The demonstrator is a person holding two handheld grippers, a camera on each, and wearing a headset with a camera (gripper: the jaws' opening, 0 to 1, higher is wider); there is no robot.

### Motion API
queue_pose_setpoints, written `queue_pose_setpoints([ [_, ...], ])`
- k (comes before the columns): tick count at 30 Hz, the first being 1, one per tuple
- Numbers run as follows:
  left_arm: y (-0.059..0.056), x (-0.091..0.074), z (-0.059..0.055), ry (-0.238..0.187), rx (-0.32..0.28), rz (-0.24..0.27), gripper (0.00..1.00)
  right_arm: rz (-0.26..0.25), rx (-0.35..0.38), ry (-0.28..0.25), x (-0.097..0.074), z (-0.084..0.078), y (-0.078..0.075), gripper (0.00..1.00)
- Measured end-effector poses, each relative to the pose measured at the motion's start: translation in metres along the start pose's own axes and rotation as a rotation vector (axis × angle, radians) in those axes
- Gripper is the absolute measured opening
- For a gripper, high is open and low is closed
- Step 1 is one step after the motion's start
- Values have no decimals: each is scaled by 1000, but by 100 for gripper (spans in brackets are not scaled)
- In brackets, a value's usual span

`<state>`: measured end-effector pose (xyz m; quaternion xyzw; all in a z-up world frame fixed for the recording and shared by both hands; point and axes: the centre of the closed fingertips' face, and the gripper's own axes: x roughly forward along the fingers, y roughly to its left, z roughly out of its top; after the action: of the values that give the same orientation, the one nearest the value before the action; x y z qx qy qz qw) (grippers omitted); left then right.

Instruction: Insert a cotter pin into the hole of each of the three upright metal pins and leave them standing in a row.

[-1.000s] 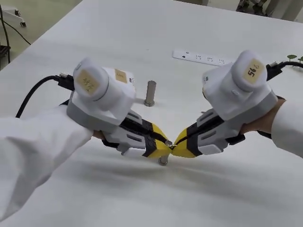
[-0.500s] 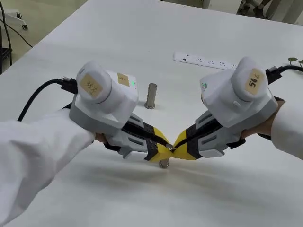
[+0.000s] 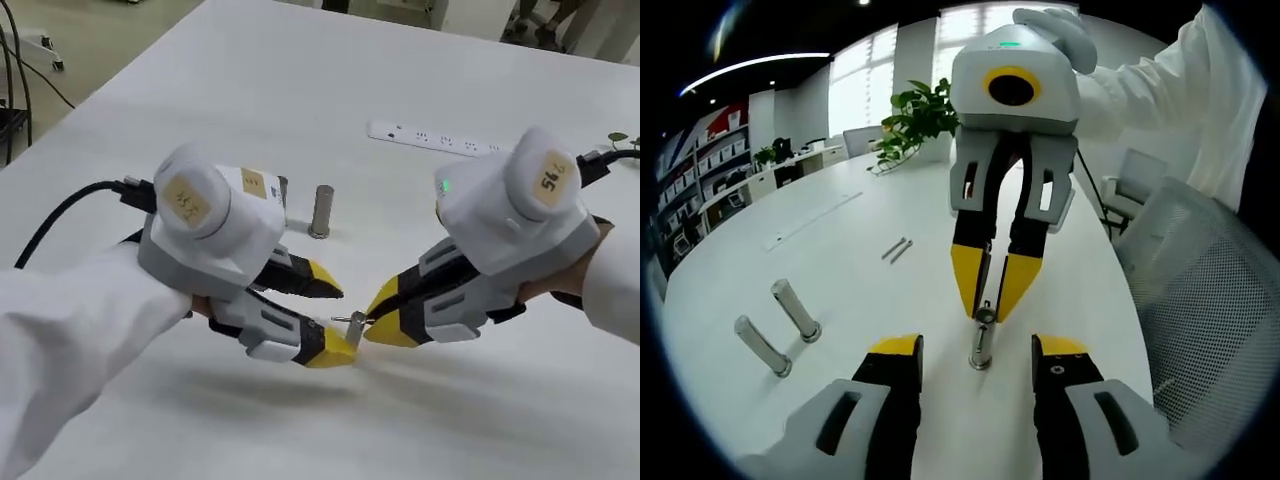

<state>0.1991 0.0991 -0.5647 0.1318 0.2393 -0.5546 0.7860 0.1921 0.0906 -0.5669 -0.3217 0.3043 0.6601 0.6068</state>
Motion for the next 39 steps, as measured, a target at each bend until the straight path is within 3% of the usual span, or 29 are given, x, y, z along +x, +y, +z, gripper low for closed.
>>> queue_pose_setpoints([
  [4,-2,-4,-6,-4,-19,10,54,-2,17,-16,0,3,0,3],
  [8,-5,-7,-16,-7,-33,29,79,1,19,-23,1,4,2,3],
  [12,-8,-11,-24,-10,-56,42,92,1,24,-33,3,7,3,4],
  [15,-5,-13,-26,-24,-77,69,93,1,25,-28,5,7,2,4],
  [17,-2,-13,-26,-37,-95,87,99,2,34,-27,7,7,2,4],
  [21,4,-19,-27,-65,-119,128,99,1,39,-26,9,7,1,4],
  [28,2,-24,-35,-62,-145,127,99,-1,44,-32,11,8,0,4],
  [33,5,-26,-43,-40,-165,149,99,-15,101,-36,12,10,-3,4],
  [39,6,-32,-42,-58,-178,164,99,-32,85,-39,13,15,-5,4],
])
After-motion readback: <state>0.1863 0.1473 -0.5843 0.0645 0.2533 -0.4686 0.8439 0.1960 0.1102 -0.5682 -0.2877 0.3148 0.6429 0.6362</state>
